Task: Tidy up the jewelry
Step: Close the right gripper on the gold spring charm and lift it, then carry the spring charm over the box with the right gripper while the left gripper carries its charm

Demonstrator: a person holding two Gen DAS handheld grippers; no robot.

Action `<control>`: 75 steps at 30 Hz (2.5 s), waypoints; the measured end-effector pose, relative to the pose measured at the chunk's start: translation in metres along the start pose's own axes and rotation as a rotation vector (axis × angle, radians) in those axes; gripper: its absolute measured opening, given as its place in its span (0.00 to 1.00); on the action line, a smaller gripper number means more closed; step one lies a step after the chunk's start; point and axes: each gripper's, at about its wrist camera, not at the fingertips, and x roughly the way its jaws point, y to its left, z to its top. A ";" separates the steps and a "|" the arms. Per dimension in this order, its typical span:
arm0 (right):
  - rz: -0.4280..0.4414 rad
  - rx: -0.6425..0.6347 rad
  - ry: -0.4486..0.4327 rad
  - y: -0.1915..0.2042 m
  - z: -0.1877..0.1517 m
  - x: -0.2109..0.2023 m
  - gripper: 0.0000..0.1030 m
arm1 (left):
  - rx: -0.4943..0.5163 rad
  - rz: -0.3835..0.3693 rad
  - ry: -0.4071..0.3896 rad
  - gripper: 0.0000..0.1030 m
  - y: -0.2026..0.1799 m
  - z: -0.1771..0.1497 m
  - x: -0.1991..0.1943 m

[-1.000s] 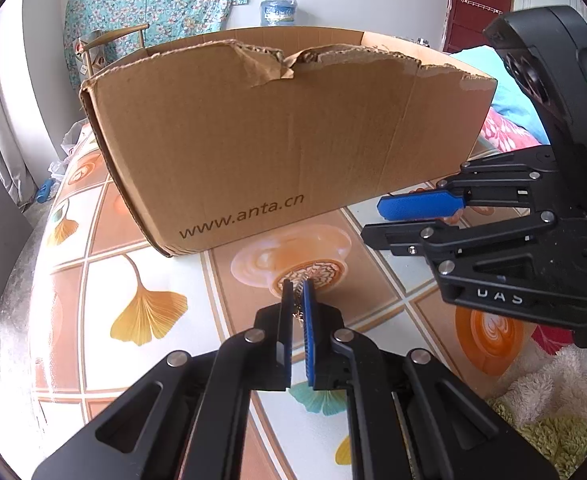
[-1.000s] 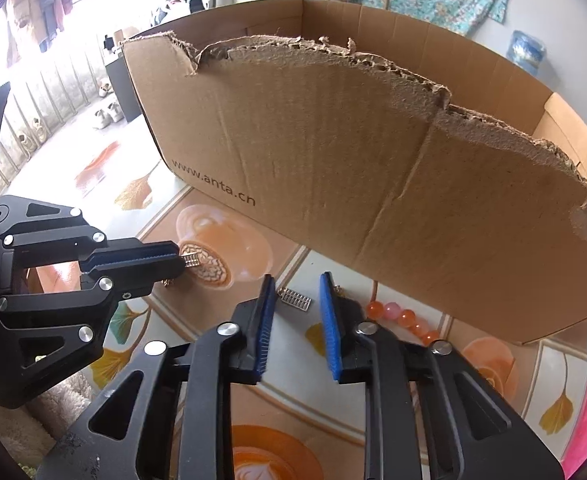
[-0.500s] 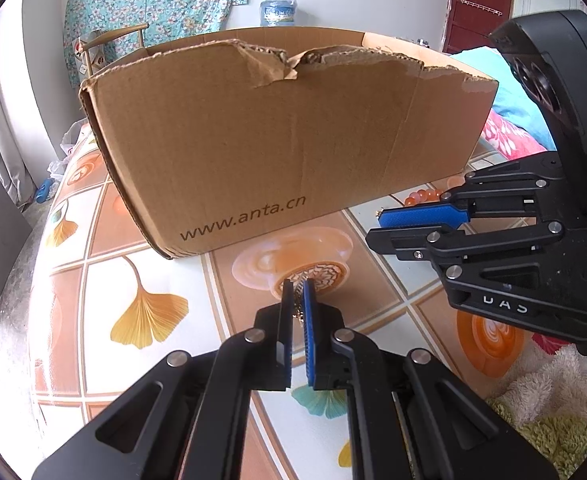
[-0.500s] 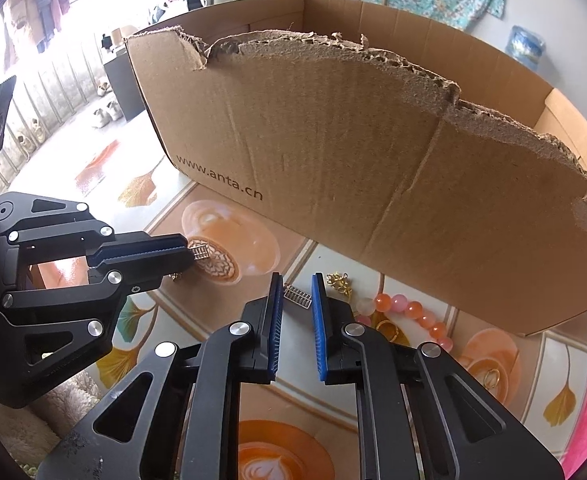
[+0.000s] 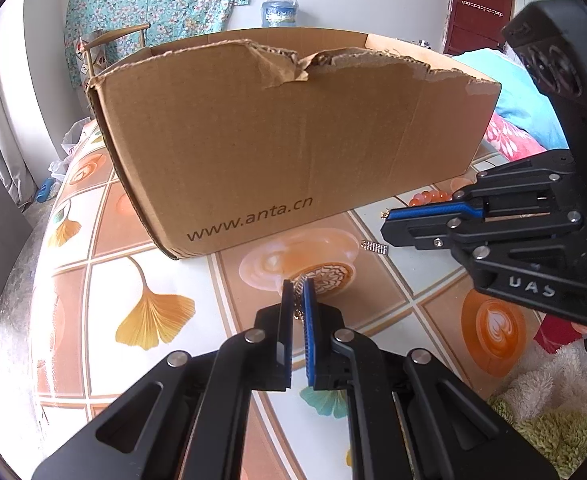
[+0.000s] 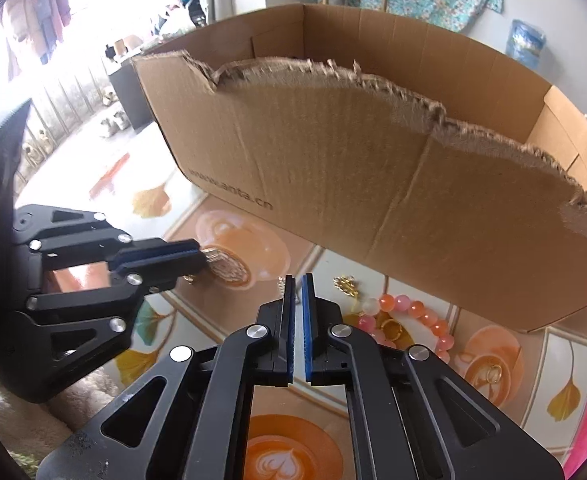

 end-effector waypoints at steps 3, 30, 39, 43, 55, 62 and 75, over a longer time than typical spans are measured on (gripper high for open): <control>0.013 -0.029 -0.006 0.001 0.002 0.001 0.18 | 0.000 0.001 -0.001 0.05 0.001 0.000 0.000; 0.066 -0.125 0.067 -0.002 0.007 0.006 0.01 | 0.001 -0.003 -0.005 0.05 0.002 -0.001 0.002; 0.088 -0.126 0.067 -0.007 0.006 0.000 0.13 | 0.010 0.003 -0.007 0.05 0.000 -0.003 -0.002; 0.070 -0.186 0.109 -0.001 0.007 0.010 0.15 | 0.011 0.007 -0.004 0.05 -0.002 -0.003 -0.001; 0.094 -0.211 0.193 0.003 0.019 0.014 0.02 | 0.011 0.008 -0.011 0.05 -0.004 -0.006 -0.005; 0.095 -0.190 0.179 0.002 0.017 0.008 0.02 | 0.015 0.002 -0.022 0.05 -0.004 -0.009 -0.012; 0.095 -0.162 0.006 -0.002 0.039 -0.063 0.02 | 0.029 0.018 -0.142 0.05 -0.003 0.008 -0.069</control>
